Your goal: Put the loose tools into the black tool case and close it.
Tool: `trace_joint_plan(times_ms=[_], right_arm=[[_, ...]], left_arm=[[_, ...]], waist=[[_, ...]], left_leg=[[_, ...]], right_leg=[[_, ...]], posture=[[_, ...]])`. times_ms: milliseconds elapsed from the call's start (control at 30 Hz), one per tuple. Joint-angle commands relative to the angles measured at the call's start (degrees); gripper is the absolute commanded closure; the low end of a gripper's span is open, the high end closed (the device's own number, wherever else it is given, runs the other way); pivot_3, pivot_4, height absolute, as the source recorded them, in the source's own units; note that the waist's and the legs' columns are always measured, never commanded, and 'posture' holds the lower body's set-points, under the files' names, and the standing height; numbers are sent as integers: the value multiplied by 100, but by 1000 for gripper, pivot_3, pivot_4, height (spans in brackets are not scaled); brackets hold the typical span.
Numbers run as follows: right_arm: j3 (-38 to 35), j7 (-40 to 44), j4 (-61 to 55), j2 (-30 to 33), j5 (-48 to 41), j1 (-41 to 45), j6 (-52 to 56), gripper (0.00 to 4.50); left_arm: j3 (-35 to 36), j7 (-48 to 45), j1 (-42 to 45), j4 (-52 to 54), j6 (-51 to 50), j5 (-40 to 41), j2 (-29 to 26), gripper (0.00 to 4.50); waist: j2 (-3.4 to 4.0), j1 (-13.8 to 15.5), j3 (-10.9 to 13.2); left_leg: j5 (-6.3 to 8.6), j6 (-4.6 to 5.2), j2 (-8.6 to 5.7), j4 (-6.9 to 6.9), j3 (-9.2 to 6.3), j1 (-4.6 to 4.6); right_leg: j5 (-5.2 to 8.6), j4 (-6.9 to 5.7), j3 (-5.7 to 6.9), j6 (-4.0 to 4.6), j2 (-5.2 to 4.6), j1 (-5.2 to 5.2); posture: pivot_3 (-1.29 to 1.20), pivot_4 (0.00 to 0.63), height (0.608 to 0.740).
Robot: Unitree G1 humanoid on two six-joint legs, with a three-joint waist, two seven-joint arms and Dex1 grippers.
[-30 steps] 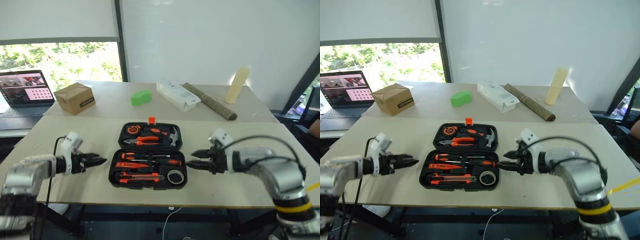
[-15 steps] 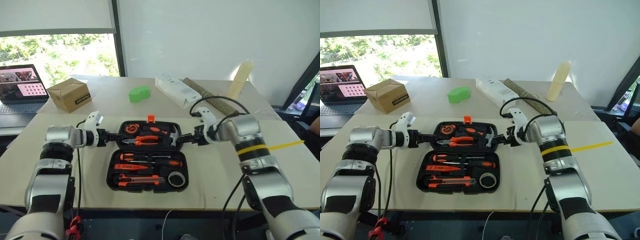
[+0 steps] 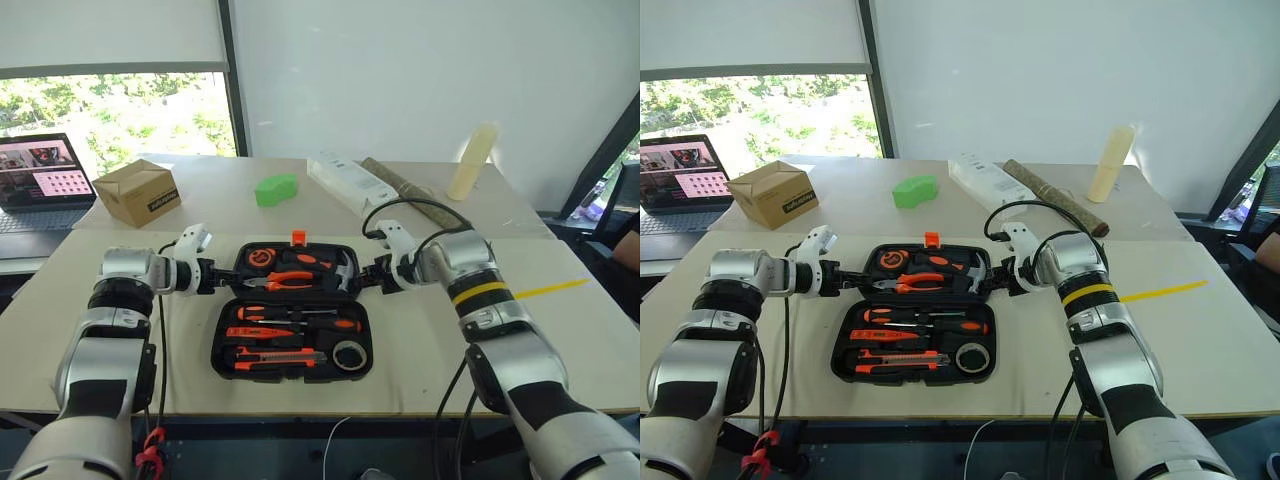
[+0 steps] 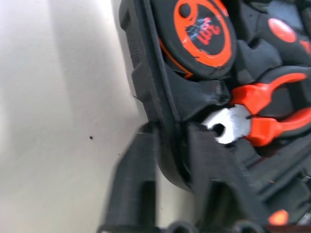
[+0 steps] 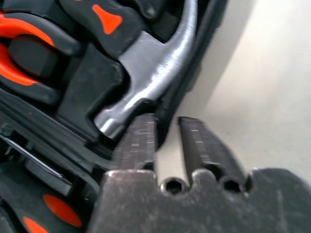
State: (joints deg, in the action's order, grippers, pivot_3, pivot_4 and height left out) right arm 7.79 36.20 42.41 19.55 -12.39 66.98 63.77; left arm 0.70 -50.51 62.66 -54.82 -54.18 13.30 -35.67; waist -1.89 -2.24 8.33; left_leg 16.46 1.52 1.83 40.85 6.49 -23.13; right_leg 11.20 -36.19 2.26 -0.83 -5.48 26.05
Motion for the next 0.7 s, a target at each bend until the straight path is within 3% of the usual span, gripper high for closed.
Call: trace_joint_plan(times_ms=[33, 167, 333, 600, 700], right_arm=[[-272, 29, -11, 16, -36, -4, -358, 4500], [-518, 641, -1279, 170, -308, -586, -1571, 4500], [-389, 969, -2831, 592, 1, -1692, -3161, 4500], [-29, 348, -3898, 1455, 1448, -3470, -6131, 4500], [-43, -115, -3971, 1772, 2033, -4222, -7378, 4500]], left_arm=[[130, 64, -47, 36, 104, -30, -44, 4467], [825, -148, -427, 643, 791, 496, -23, 4467], [1152, -742, -1544, 2171, 2250, 784, 10, 4467], [1351, -408, -3131, 3544, 5504, 363, 237, 4467], [1122, -572, -3845, 3777, 6859, -66, 99, 4467]], waist=[[0, -5, 0], [0, -16, 1], [3, -8, 5], [1, 109, 6], [1, 127, 6]], left_leg=[[0, 1, 0, 1, -1, -1], [-5, 0, 5, -1, -13, -3], [-8, -4, 3, -2, -20, -25], [1, 7, 0, -9, -2, -37], [0, 7, 2, -5, 8, -37]], right_leg=[[-2, -1, 0, 2, 0, 0], [-7, -2, -3, 6, 2, 6], [-8, 4, -4, 6, 1, 28], [-9, 34, 5, 3, -7, 30], [-9, 39, 5, 3, -4, 29]], posture=[[0, 150, 740], [0, 150, 740], [0, 150, 740], [0, 150, 740], [0, 150, 740]])
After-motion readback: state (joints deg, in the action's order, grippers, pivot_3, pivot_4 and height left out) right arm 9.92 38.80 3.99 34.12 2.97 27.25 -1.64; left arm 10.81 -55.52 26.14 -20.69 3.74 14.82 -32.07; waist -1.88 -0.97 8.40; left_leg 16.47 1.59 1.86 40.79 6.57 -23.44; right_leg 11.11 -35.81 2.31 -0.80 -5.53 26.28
